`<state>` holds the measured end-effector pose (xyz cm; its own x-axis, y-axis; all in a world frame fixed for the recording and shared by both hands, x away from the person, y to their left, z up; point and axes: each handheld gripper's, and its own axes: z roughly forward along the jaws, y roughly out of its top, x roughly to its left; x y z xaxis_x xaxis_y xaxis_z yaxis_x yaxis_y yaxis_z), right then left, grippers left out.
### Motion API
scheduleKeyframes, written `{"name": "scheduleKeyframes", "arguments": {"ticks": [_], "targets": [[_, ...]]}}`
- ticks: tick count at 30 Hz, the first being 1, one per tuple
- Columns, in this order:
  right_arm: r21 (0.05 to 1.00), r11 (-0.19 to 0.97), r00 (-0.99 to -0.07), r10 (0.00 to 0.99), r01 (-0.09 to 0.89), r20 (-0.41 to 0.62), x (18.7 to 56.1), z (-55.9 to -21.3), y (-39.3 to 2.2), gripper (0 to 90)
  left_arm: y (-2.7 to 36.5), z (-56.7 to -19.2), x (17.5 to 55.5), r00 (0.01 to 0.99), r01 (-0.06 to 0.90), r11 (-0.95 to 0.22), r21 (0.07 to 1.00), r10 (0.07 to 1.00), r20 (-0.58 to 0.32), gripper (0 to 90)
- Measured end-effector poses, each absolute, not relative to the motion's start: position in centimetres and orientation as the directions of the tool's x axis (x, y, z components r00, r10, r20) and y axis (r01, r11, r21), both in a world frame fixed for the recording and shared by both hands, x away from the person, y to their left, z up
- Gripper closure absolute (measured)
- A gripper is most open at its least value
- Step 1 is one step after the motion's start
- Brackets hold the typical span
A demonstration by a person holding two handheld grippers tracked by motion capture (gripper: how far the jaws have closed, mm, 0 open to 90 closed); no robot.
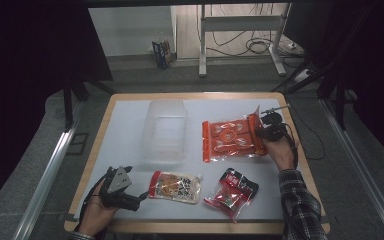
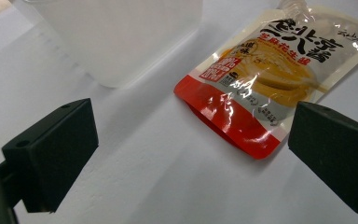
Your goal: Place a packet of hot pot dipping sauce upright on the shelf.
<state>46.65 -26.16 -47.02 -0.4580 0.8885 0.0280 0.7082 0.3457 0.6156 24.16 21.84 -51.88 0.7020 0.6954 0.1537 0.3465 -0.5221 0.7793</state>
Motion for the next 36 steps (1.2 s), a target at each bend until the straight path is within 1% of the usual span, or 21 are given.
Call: {"name": "scheduleKeyframes", "arguments": {"ticks": [7, 16, 29, 36], "targets": [[0.668, 0.317, -0.486, 0.870, 0.673, 0.078, 46.0, -44.1, -26.0, 88.5, 21.8, -51.9, 24.2, 0.703, 0.345, -0.525, 0.778, 0.693, 0.156, 1.4], [0.708, 0.324, -0.534, 0.841, 0.627, 0.089, 45.4, -40.9, -24.8, 88.6, 21.8, -51.9, 24.1, 0.701, 0.345, -0.518, 0.783, 0.697, 0.152, 1.4], [0.746, 0.369, -0.618, 0.783, 0.554, 0.072, 45.0, -36.4, -20.7, 88.7, 21.8, -51.8, 24.1, 0.702, 0.346, -0.521, 0.781, 0.695, 0.153, 1.4], [0.756, 0.405, -0.675, 0.735, 0.514, 0.066, 44.5, -34.2, -18.1, 88.8, 21.8, -51.7, 24.0, 0.702, 0.338, -0.524, 0.782, 0.694, 0.162, 1.4]]}}
